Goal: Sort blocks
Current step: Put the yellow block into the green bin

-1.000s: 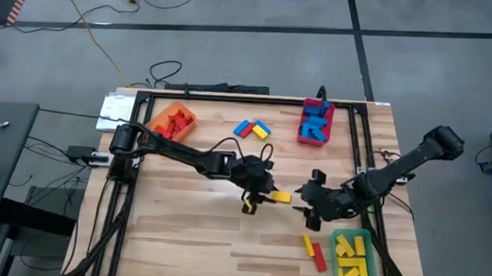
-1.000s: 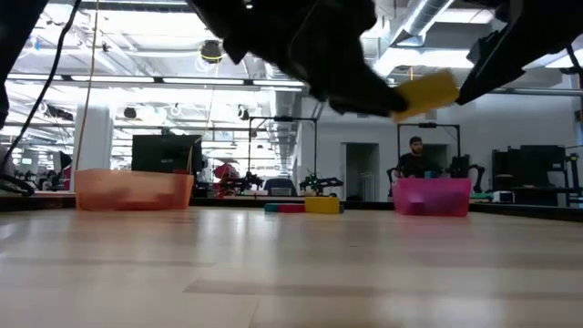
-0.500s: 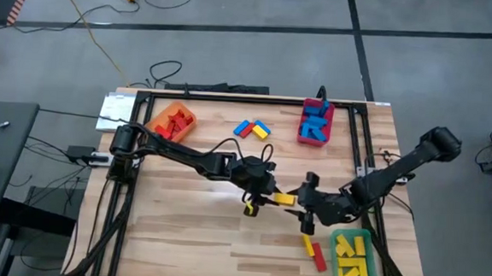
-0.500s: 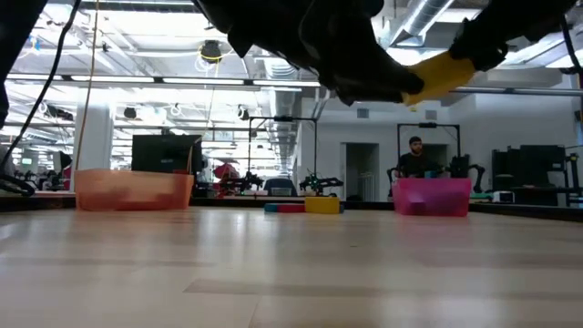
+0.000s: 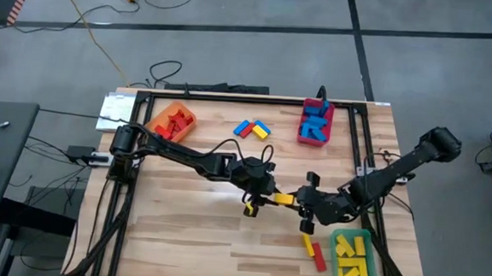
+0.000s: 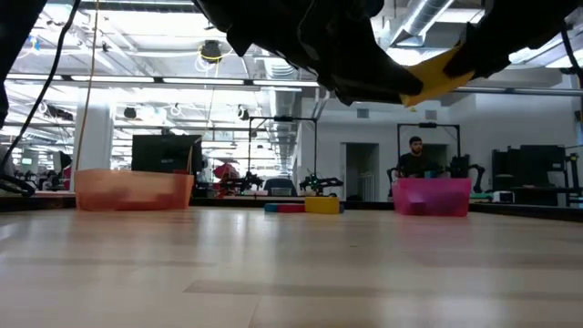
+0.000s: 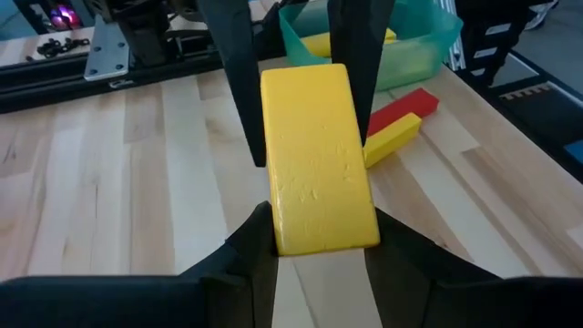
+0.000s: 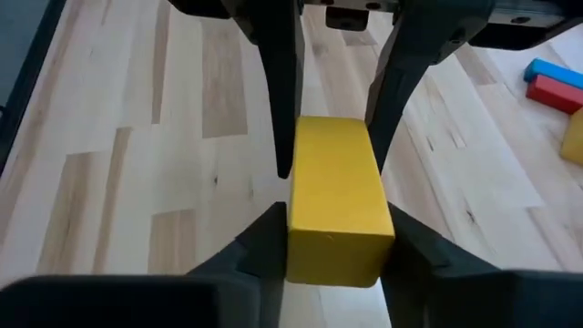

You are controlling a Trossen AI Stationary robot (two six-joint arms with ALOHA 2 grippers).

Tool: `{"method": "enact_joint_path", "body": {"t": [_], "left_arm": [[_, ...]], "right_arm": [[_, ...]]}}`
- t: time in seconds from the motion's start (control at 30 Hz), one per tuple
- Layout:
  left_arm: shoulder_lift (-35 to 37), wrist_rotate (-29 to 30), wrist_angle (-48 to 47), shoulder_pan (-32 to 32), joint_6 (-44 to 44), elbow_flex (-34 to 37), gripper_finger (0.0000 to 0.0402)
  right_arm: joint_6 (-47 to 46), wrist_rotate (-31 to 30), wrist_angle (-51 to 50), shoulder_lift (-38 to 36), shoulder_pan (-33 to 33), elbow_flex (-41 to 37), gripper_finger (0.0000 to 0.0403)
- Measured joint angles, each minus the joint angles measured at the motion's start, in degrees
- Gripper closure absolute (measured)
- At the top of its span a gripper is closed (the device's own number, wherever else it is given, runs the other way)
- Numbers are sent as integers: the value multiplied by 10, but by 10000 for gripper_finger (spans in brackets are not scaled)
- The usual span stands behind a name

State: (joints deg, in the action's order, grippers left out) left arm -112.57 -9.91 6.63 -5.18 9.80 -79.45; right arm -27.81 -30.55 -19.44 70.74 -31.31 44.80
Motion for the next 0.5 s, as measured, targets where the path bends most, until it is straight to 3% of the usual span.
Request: {"method": "enact_joint_path", "body": {"t": [0.2,0.5], "left_arm": [[0,6,2,0,-5,0,275],[0,9,-28,-1,-26,0,163]], "right_arm": [[0,-3,-2,-2,0,0,282],[-74,33,-198,-3,-34,73,280]]}}
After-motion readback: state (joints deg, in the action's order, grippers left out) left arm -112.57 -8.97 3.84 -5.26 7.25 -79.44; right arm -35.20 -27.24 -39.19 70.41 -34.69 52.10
